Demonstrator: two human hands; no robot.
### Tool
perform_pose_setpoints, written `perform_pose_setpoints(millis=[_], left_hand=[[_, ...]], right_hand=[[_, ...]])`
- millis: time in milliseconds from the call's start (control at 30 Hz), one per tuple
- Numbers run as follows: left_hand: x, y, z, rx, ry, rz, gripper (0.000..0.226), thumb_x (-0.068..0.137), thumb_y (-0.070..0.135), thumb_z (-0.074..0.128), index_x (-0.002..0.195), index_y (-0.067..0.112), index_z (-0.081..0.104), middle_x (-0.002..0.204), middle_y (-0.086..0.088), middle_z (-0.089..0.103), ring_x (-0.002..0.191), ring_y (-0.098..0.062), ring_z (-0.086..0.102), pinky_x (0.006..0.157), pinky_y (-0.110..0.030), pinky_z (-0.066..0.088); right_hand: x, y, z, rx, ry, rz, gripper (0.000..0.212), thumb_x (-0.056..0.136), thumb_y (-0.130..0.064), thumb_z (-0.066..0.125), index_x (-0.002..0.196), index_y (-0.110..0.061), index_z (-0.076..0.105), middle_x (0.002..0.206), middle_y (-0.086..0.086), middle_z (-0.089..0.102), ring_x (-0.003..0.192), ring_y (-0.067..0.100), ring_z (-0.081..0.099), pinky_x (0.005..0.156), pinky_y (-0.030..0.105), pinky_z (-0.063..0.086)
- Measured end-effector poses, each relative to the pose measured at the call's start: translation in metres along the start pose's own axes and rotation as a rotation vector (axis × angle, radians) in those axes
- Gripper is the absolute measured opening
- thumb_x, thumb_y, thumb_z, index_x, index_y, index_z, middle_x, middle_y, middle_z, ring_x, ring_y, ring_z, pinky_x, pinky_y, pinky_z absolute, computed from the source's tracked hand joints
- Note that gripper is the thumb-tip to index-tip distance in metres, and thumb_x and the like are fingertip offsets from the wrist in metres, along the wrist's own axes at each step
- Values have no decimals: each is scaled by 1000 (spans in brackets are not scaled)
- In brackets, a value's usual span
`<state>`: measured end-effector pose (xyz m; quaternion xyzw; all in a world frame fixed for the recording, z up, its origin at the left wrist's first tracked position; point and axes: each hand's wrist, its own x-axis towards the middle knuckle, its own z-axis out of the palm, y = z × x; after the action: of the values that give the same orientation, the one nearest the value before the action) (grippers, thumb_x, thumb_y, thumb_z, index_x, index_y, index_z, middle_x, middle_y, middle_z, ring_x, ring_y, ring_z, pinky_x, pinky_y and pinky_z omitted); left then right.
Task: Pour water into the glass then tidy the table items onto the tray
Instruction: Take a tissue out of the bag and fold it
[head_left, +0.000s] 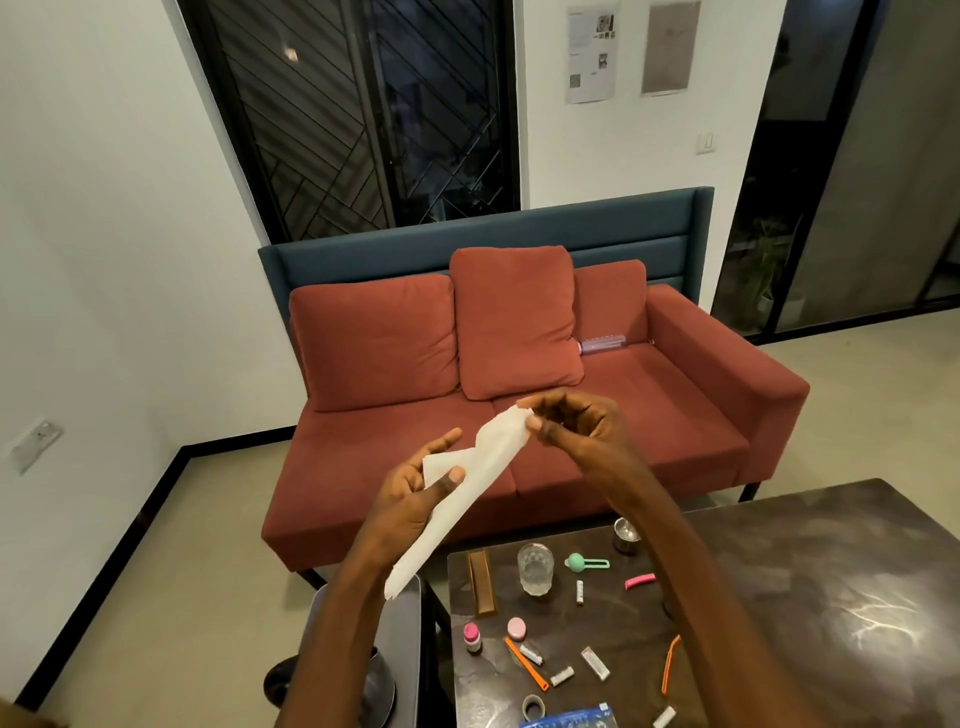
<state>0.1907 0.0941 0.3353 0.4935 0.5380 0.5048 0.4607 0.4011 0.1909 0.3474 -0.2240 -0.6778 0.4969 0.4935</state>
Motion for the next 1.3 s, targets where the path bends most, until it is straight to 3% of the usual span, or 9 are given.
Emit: perform_pose_setpoints(millis=[100, 200, 367, 567, 800, 967, 1133, 1233, 1300], left_hand=[[-2, 1, 3, 28, 34, 9, 49, 92, 17, 61, 138, 28, 48, 100, -1, 74, 66, -12, 70, 49, -18, 50], [-2, -1, 5, 51, 87, 36, 51, 90, 22, 65, 136, 36, 47, 100, 2, 75, 74, -16, 73, 53, -22, 53], [6, -2, 5, 109, 119, 57, 48, 86, 32, 67, 131, 36, 51, 101, 3, 74, 85, -15, 73, 63, -25, 57], [6, -12, 7, 135, 156, 11, 14, 95, 27, 59, 99, 22, 71, 85, 6, 77, 74, -6, 72, 59, -15, 52], [16, -29, 20, 185, 247, -100, 22, 97, 30, 57, 89, 19, 74, 81, -4, 77, 73, -18, 74, 63, -34, 61], [27, -62, 33, 153, 419, -138, 37, 97, 32, 57, 86, 0, 70, 82, -19, 73, 71, -26, 64, 65, -42, 52], [31, -116, 54, 136, 611, -210, 41, 98, 28, 56, 78, -7, 65, 70, -12, 64, 66, -16, 53, 61, -35, 43], [30, -141, 71, 221, 681, -269, 34, 97, 25, 57, 72, 6, 69, 67, -4, 71, 59, -11, 62, 54, -26, 47], [29, -153, 78, 287, 700, -306, 34, 98, 26, 55, 68, 13, 65, 63, 0, 66, 54, -5, 58, 51, -17, 42]], right_hand=[[5, 1, 0, -76, 127, 115, 16, 95, -19, 63, 108, -22, 72, 99, -2, 75, 88, 15, 67, 69, 26, 57], [5, 1, -5, 78, 46, 370, 44, 86, -45, 68, 121, -19, 64, 110, 1, 73, 98, 18, 70, 71, 30, 60], [-2, 14, -17, 176, -247, 535, 55, 73, -20, 82, 124, -16, 61, 108, 10, 74, 96, 29, 72, 76, 37, 62], [2, 40, -20, 139, -169, 502, 24, 93, -12, 64, 117, -9, 66, 98, 10, 76, 78, 18, 73, 73, 29, 62], [17, 86, -5, -243, 122, 411, 18, 99, -17, 57, 116, -18, 62, 107, 1, 69, 87, 5, 63, 75, 20, 52], [6, 112, 10, -296, 249, 482, 22, 89, -32, 70, 107, -21, 62, 101, -2, 67, 87, 13, 64, 79, 36, 58], [-45, 130, 36, -405, -44, 338, 36, 80, -22, 77, 112, -24, 61, 110, -4, 58, 97, 12, 60, 85, 31, 53], [-70, 146, 53, -482, -326, 377, 62, 73, -16, 76, 130, -24, 53, 122, -4, 53, 112, 14, 55, 90, 32, 52], [-76, 156, 61, -542, -344, 411, 60, 77, -18, 74, 132, -23, 51, 125, -3, 54, 114, 15, 54, 91, 30, 52]])
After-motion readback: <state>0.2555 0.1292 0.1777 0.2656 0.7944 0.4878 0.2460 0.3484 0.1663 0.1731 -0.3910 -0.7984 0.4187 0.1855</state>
